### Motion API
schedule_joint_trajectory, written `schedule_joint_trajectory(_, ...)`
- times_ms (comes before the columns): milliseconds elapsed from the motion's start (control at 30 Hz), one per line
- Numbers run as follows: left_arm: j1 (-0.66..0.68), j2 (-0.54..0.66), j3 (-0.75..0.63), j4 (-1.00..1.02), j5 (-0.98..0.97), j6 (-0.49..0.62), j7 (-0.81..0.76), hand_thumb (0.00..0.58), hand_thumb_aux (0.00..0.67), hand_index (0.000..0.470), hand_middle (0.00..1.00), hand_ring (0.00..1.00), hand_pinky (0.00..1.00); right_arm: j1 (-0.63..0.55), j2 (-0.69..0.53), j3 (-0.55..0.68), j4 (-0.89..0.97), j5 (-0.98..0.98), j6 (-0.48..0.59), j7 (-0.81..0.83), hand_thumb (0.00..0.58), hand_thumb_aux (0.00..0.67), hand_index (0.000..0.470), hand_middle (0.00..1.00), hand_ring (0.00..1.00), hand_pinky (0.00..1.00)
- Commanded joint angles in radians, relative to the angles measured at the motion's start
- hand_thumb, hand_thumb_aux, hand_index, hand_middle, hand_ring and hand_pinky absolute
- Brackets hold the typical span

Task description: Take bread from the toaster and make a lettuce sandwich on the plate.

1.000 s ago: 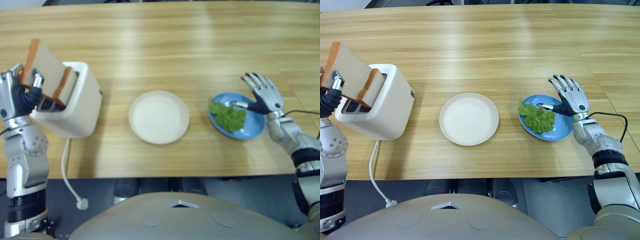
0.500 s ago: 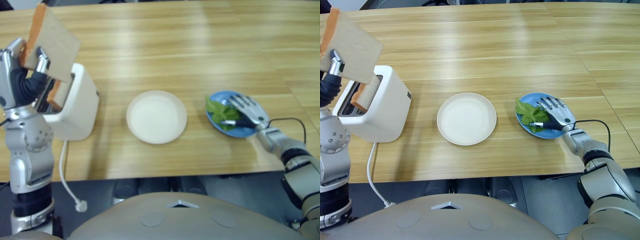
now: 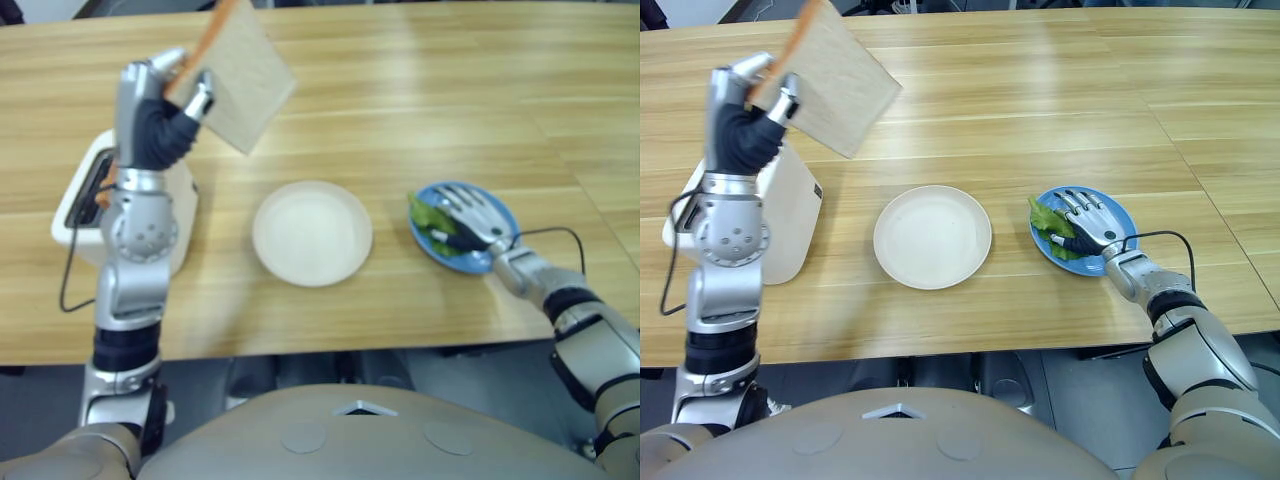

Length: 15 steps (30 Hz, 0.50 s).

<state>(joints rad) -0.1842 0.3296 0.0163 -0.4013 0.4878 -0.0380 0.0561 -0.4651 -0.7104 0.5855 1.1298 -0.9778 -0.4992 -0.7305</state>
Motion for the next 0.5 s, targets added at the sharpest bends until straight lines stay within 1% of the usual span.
schedule_joint_trajectory(33,-0.004,-0.036,-0.089,0.126,-0.037,-0.008,-0.060,0.580,0.670,0.460,1.00,1.00,1.00,0.034,0.011,0.037,0.017,-0.003,-0.019,0.038,0.580,0.670,0.460,0.00,0.00,0.00)
schedule_joint_trajectory(333,-0.062,-0.091,-0.220,0.507,-0.069,-0.036,-0.128,0.580,0.670,0.460,1.00,1.00,1.00,0.048,0.000,0.028,-0.042,0.027,-0.068,0.025,0.580,0.670,0.460,0.00,0.00,0.00)
schedule_joint_trajectory(500,-0.126,-0.141,-0.231,0.796,-0.123,-0.083,-0.139,0.580,0.670,0.460,1.00,1.00,1.00,0.051,-0.009,0.019,-0.078,0.039,-0.091,0.008,0.580,0.670,0.460,0.00,0.00,0.00)
